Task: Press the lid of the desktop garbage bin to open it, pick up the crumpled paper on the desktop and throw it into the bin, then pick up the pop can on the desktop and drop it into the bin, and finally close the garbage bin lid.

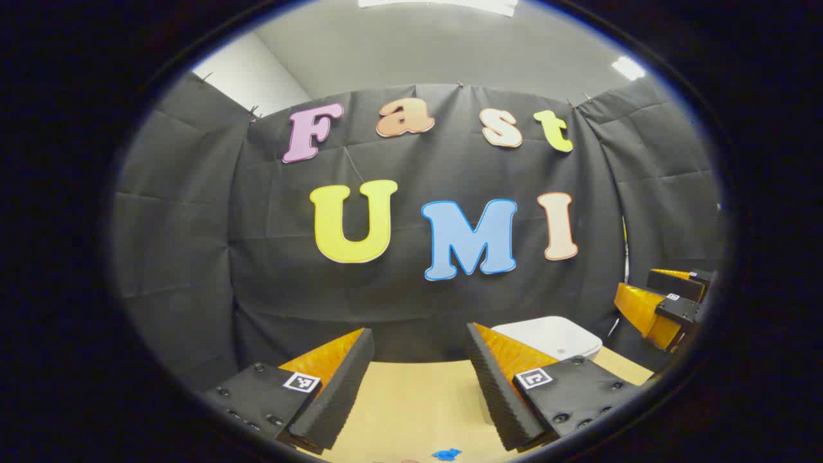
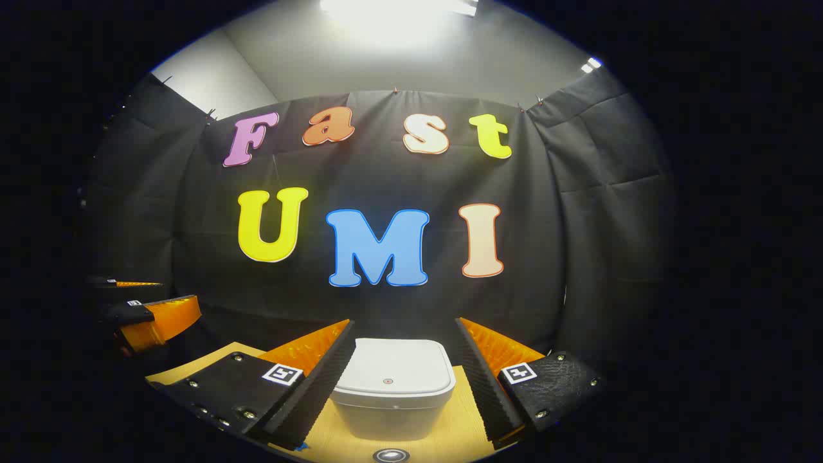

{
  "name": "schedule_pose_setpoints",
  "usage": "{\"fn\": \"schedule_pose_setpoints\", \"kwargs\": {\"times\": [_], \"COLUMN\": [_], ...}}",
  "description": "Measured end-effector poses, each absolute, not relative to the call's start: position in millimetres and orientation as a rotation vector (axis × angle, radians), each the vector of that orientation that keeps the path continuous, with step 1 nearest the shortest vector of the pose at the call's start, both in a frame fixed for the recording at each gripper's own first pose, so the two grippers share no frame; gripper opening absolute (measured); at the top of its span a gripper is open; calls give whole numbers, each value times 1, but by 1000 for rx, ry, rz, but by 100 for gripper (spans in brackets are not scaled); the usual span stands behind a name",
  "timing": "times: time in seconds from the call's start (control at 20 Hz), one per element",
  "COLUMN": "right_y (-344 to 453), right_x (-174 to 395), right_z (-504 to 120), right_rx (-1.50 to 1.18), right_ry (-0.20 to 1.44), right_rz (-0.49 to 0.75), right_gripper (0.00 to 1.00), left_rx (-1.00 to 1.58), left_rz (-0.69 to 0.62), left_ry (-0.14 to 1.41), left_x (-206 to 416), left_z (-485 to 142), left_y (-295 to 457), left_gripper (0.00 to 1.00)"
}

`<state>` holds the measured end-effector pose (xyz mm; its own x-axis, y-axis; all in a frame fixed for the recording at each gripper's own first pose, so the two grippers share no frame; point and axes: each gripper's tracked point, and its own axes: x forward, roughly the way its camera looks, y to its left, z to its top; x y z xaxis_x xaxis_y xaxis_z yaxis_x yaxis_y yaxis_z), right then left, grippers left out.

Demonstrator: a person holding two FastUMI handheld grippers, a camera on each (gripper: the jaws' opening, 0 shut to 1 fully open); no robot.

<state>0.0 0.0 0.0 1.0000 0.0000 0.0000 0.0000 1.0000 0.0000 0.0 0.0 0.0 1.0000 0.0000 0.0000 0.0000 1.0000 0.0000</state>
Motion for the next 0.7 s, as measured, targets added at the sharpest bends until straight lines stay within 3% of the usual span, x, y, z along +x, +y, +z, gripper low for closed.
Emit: {"fn": "schedule_pose_setpoints", "kwargs": {"times": [0.7], "right_y": [5], "right_x": [-9], "right_z": [-4], "right_rx": [-4], "right_ry": [13], "right_rz": [31], "right_gripper": [97], "left_rx": [-41], "left_rz": [13], "left_ry": [17], "left_x": [-8], "left_z": [-5], "left_y": [-3], "left_gripper": [100]}}
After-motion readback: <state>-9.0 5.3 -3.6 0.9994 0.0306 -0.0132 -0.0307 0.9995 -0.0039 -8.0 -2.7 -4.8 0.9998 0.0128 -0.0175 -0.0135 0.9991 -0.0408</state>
